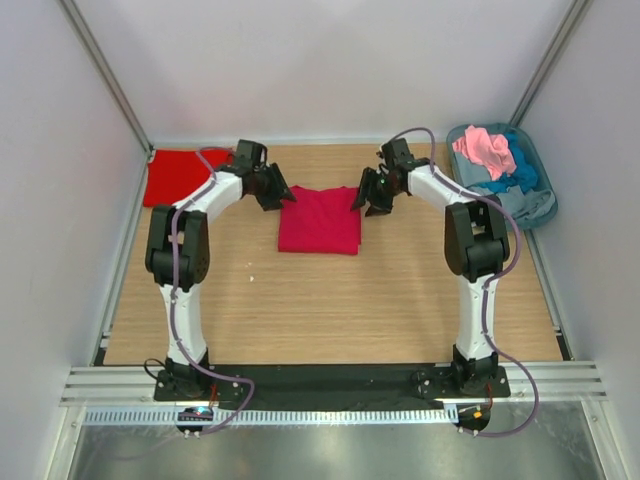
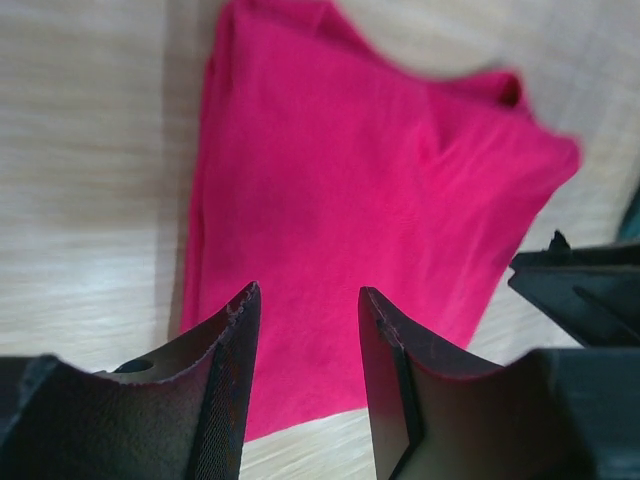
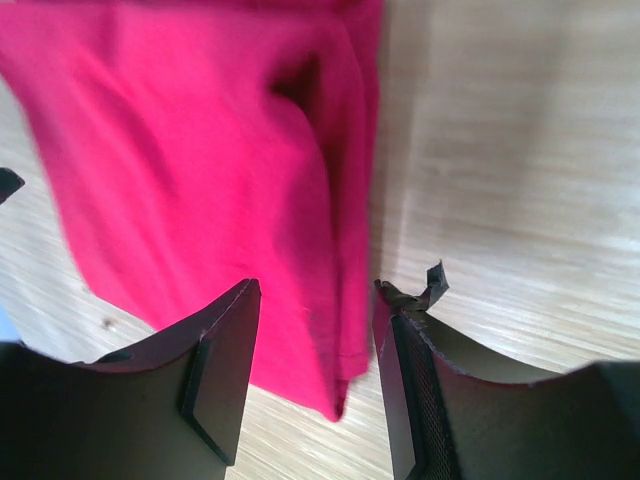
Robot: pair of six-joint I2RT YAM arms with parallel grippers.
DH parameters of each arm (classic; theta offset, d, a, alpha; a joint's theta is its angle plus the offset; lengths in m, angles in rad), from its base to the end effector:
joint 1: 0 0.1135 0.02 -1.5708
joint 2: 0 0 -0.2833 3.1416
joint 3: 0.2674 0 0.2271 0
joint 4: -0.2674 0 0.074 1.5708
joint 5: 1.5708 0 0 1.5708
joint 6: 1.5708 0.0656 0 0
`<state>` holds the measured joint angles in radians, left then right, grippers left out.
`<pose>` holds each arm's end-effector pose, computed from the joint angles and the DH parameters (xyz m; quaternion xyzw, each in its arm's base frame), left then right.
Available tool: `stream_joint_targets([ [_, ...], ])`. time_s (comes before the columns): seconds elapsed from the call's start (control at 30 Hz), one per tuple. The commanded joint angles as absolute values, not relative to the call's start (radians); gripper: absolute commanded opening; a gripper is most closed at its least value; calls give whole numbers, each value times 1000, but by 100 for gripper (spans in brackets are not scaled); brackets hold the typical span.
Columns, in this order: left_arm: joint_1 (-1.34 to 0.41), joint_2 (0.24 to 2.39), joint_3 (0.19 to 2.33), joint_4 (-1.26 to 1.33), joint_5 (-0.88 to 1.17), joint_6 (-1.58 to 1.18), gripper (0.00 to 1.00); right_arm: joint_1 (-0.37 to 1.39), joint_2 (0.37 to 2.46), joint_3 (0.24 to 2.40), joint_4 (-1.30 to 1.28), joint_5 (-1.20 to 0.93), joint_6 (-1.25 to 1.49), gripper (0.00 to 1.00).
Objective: Fold and stack the t-shirts
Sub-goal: Fold the tshirt
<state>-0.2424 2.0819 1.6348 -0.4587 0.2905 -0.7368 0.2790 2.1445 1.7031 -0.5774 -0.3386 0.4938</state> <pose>0.4483 -0.1302 0.2123 -0.1830 0.9184 -0.2726 0.2207 0.4446 0.1500 0.1964 0.0560 0.9479 0.2514 0.1877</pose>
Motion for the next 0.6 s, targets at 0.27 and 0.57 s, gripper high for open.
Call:
stream_joint_targets([
  [0.27, -279, 2169, 1673, -400, 316, -672, 45, 285, 2014, 1333, -287, -512, 518, 44],
  [0.57, -279, 2184, 1772, -455, 310, -673, 49, 284, 1983, 1192, -163, -518, 601, 11],
])
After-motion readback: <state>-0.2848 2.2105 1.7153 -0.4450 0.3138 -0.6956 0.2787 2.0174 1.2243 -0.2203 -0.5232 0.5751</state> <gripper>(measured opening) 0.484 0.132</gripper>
